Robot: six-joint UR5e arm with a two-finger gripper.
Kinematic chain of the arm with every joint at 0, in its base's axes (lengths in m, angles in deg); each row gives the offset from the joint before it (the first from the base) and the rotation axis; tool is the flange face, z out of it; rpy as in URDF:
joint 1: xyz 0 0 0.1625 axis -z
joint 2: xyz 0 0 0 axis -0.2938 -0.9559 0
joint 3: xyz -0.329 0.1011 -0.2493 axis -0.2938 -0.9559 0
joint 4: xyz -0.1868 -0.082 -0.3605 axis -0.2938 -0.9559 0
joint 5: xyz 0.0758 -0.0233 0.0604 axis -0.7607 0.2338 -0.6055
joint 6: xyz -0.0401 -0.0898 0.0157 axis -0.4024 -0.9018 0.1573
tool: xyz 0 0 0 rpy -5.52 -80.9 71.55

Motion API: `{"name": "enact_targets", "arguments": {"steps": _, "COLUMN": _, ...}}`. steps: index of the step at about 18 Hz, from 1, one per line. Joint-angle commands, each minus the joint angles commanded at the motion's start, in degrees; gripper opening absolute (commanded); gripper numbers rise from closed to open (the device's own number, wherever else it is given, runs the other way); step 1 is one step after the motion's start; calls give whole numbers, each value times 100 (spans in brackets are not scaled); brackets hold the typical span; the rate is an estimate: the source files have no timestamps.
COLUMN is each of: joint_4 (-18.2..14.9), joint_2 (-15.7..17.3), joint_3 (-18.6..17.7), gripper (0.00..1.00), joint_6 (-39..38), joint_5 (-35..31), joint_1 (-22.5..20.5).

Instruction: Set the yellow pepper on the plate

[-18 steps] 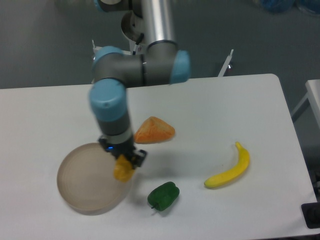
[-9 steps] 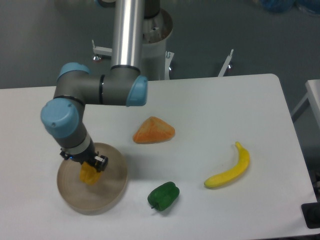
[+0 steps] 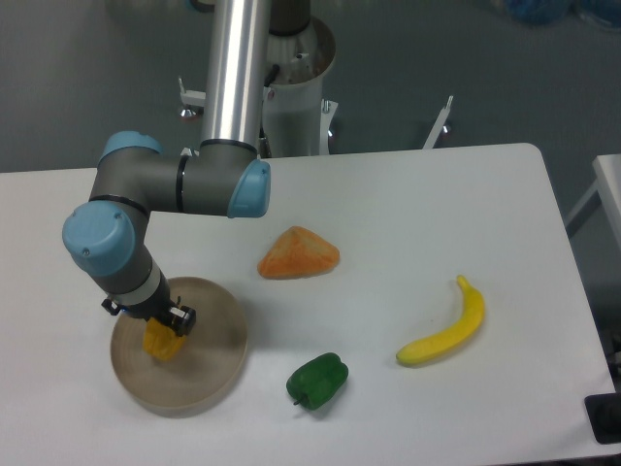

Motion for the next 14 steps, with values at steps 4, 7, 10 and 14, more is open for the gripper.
{"name": "enact_targets", "arguments": {"steps": 4, "joint_4": 0, "joint_2": 18, "joint_3": 0, "gripper": 74, "joint_6": 9, "joint_5": 9, "joint_1": 0}}
{"name": "enact_targets", "arguments": {"steps": 7, "joint_4": -9, "joint_2": 53, "joint_3": 44, "gripper": 100, "joint_6": 18, "joint_5": -17, "joint_1": 0}}
{"name": "enact_targets", "arguments": {"steps": 10, "joint_4": -9, "joint_2": 123, "joint_3": 79, "gripper": 100, "joint_6": 87, "joint_5": -26, "joint_1": -17}}
{"name": "enact_targets", "arguments": {"steps": 14, "joint_4": 0, "joint_2": 333, "joint_3": 62, "gripper": 100, "joint_6": 438, "joint_5": -18, "joint_1": -359}}
